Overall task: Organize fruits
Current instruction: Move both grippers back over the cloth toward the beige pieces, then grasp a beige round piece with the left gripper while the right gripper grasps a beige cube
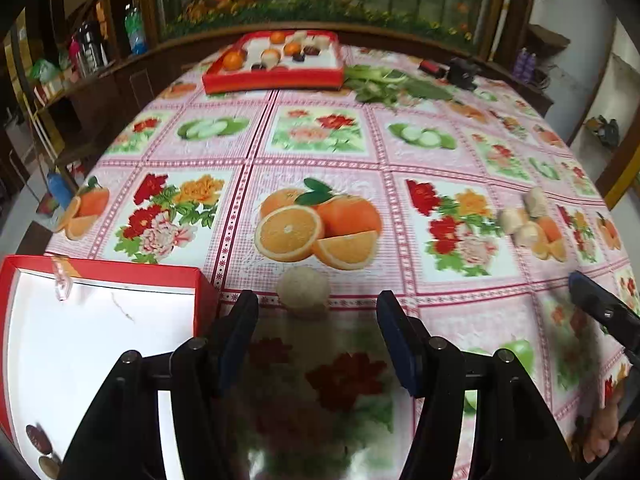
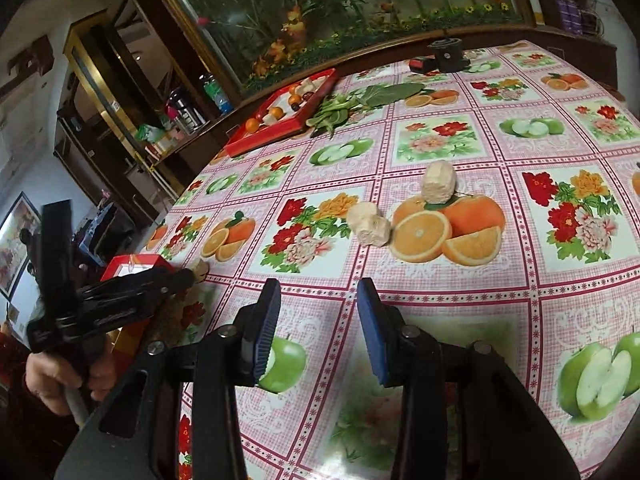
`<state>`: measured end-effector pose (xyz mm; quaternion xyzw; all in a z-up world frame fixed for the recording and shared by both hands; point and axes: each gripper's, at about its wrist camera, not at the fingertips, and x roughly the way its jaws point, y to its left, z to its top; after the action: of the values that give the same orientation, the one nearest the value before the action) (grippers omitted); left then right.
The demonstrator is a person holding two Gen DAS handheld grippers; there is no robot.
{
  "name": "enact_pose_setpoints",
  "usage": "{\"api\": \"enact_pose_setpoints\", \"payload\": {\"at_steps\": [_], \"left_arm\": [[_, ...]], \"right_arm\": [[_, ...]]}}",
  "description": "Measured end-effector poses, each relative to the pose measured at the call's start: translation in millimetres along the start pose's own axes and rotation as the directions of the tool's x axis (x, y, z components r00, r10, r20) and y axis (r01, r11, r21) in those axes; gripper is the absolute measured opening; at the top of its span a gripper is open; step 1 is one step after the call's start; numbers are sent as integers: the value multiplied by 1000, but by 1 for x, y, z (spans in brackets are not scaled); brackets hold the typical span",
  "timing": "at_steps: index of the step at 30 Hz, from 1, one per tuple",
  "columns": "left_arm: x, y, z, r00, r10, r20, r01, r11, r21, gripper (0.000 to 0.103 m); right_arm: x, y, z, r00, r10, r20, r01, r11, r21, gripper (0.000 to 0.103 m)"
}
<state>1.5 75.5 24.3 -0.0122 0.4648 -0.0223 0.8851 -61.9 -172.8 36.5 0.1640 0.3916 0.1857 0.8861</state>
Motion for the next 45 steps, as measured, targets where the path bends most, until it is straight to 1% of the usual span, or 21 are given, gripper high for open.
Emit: {"api": "enact_pose_setpoints", "payload": {"at_steps": [1, 3, 5, 7, 10, 11, 12, 13, 14, 15, 17, 19, 22, 24, 26, 28, 30, 33, 36, 40, 45], "left_arm": [[3, -2, 1, 1000, -2, -3, 2, 1000, 15, 59], [6, -5, 2, 1000, 18, -3, -18, 999, 38, 59], [8, -5, 4, 1000, 8, -7, -7, 999, 40, 58], [10, -5, 4, 1000, -7, -15, 8, 999, 43, 46], [12, -11, 1, 1000, -6, -16, 7, 997, 80, 44], [12, -12, 0, 1000, -17, -15, 18, 996, 82, 44], [10, -14, -1, 999, -40, -17, 41, 996, 85, 41], [6, -18, -3, 995, -101, -25, 103, 991, 88, 34], [3, -23, -6, 987, -154, -34, 157, 983, 95, 34], [-2, -30, -9, 983, -182, -35, 184, 976, 115, 34], [-12, -42, -13, 984, -177, -9, 176, 971, 162, 35], [-21, -40, -12, 984, -176, 33, 170, 975, 140, 37], [-25, -32, -8, 988, -144, 55, 138, 985, 100, 40], [-22, -31, -7, 990, -135, 44, 130, 987, 98, 40], [-14, -34, -6, 993, -115, 17, 112, 989, 99, 41], [-6, -35, -6, 995, -103, -1, 103, 989, 103, 41], [-3, -36, -6, 995, -99, -4, 99, 990, 97, 41], [1, -34, -6, 996, -89, -7, 90, 993, 80, 41], [5, -35, -7, 996, -85, -16, 86, 993, 80, 40], [6, -38, -8, 996, -86, -9, 86, 992, 90, 40], [6, -44, -9, 997, -78, 1, 78, 991, 108, 31]], "right_arm": [[0, -2, 1, 1000, -1, 0, 1, 1000, 9, 42], [1, -7, 2, 1000, 2, 0, -2, 999, 32, 42], [1, -11, 3, 1000, 4, 0, -4, 999, 51, 42], [1, -15, 4, 1000, 0, -1, 0, 998, 64, 42], [2, -19, 5, 1000, -11, -3, 11, 997, 79, 42], [2, -20, 5, 1000, -11, -4, 11, 996, 85, 42], [2, -21, 5, 1000, -11, -6, 12, 996, 92, 42], [2, -22, 5, 1000, -12, -6, 13, 995, 96, 42], [2, -24, 6, 1000, -15, -5, 15, 995, 102, 42], [2, -24, 6, 1000, -17, -3, 17, 994, 104, 42], [1, -25, 6, 1000, -23, 2, 23, 994, 107, 42], [1, -26, 6, 1000, -29, 3, 28, 994, 108, 42], [-2, -27, 6, 999, -44, 18, 42, 993, 111, 42], [-1, -28, 7, 999, -46, 11, 44, 993, 113, 42], [3, -29, 7, 999, -40, -9, 41, 993, 113, 42], [6, -27, 9, 997, -68, -25, 70, 994, 88, 42], [8, -26, 14, 994, -102, -33, 104, 993, 61, 42], [15, -26, 26, 991, -126, -51, 128, 991, 28, 42], [30, -24, 36, 989, -120, -90, 121, 993, 6, 42], [44, -17, 43, 986, -134, -102, 132, 991, -18, 42], [57, -13, 43, 980, -161, -117, 158, 987, -34, 42]]}}
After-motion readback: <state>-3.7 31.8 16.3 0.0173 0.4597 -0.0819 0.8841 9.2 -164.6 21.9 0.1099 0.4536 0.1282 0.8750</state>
